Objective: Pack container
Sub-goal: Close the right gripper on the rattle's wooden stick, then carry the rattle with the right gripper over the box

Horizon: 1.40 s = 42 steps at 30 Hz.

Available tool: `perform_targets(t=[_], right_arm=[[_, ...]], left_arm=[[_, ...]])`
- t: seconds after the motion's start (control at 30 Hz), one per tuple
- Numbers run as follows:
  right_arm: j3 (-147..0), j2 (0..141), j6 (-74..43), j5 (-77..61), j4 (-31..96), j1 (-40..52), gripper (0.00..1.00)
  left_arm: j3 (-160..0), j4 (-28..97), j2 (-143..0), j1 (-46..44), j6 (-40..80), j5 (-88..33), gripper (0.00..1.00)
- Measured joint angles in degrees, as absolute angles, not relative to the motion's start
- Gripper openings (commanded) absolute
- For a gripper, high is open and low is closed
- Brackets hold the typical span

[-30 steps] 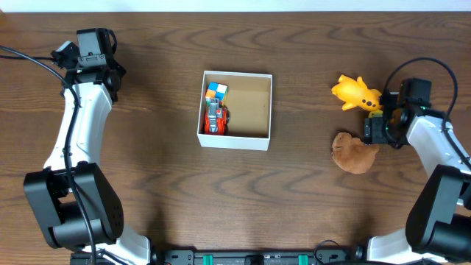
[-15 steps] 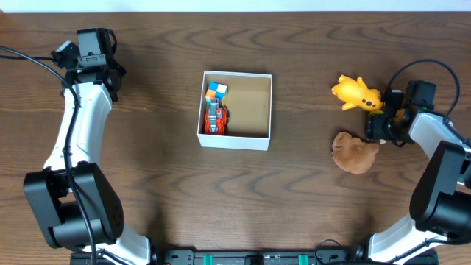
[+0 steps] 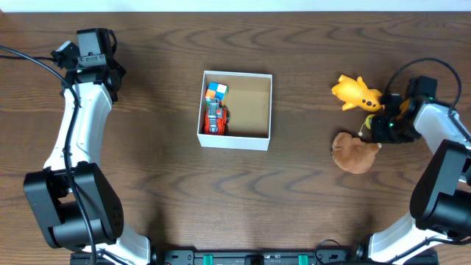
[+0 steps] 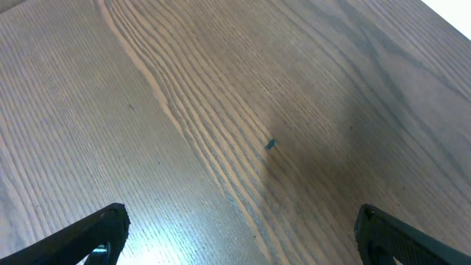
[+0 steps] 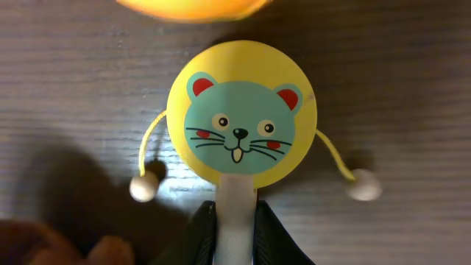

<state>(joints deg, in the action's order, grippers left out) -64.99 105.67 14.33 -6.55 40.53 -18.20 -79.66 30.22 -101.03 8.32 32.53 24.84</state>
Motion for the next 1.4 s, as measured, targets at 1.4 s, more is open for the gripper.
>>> perform_targets(t=[1.4], right_arm=[[-81.1,103.0,33.1,-29.2,23.3,18.8,0.01]], left_arm=[[-79.7,30.2,-101.0,8.3,32.6,24.8,0.98]])
